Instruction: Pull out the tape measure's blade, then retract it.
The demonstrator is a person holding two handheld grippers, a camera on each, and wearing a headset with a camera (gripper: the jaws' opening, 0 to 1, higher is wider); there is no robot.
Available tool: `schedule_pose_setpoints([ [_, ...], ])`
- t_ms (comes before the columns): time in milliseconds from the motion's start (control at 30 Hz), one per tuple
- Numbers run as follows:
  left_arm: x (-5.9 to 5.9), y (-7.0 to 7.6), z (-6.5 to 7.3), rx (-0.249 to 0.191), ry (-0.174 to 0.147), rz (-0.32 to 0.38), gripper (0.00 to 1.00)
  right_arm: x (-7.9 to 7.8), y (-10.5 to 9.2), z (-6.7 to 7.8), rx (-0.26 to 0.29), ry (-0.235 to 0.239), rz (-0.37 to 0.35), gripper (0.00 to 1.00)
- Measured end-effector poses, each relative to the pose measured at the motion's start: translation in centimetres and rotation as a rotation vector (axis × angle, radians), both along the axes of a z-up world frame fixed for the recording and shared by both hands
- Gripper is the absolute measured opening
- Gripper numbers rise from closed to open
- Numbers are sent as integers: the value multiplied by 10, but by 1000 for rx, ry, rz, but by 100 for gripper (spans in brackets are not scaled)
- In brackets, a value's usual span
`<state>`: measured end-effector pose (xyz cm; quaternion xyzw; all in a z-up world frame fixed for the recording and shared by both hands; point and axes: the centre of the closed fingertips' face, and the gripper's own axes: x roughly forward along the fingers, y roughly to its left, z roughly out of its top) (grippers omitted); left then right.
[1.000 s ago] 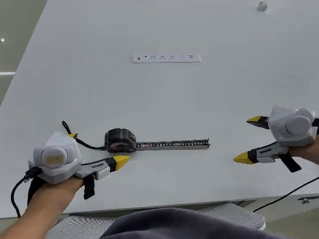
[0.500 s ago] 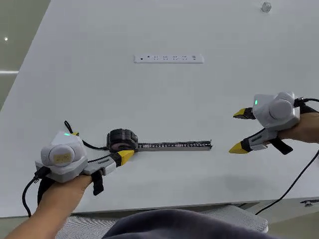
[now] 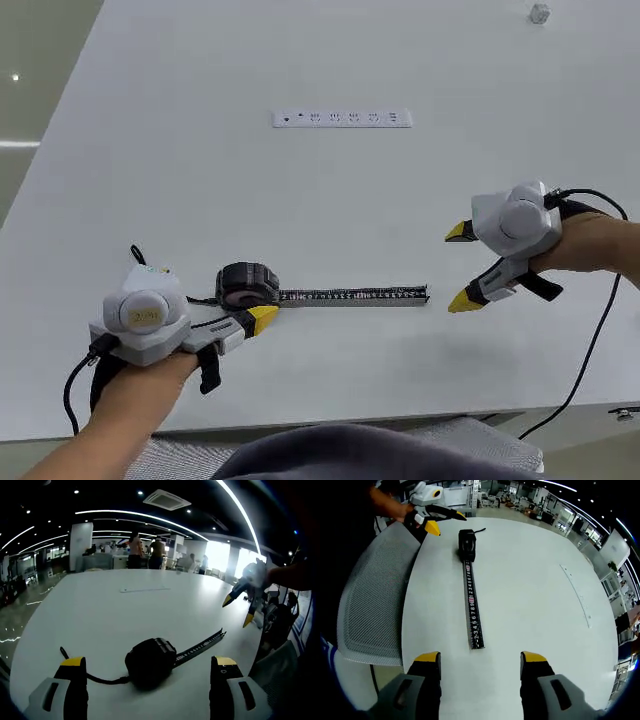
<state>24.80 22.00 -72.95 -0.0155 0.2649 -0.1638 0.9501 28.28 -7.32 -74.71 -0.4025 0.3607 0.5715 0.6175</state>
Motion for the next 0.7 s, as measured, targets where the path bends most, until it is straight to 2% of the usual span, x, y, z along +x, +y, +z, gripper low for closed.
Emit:
schedule_pose_setpoints([
  [133, 3, -2, 0, 29, -20, -7, 100, 0, 4, -8, -21, 20, 26, 64],
  [333, 6, -8, 0, 44, -27, -9, 100, -1, 8, -20, -56, 49, 45, 55],
  [700, 10, -14, -4, 20, -13, 22, 100, -5, 14, -42, -88, 104, 53, 43],
])
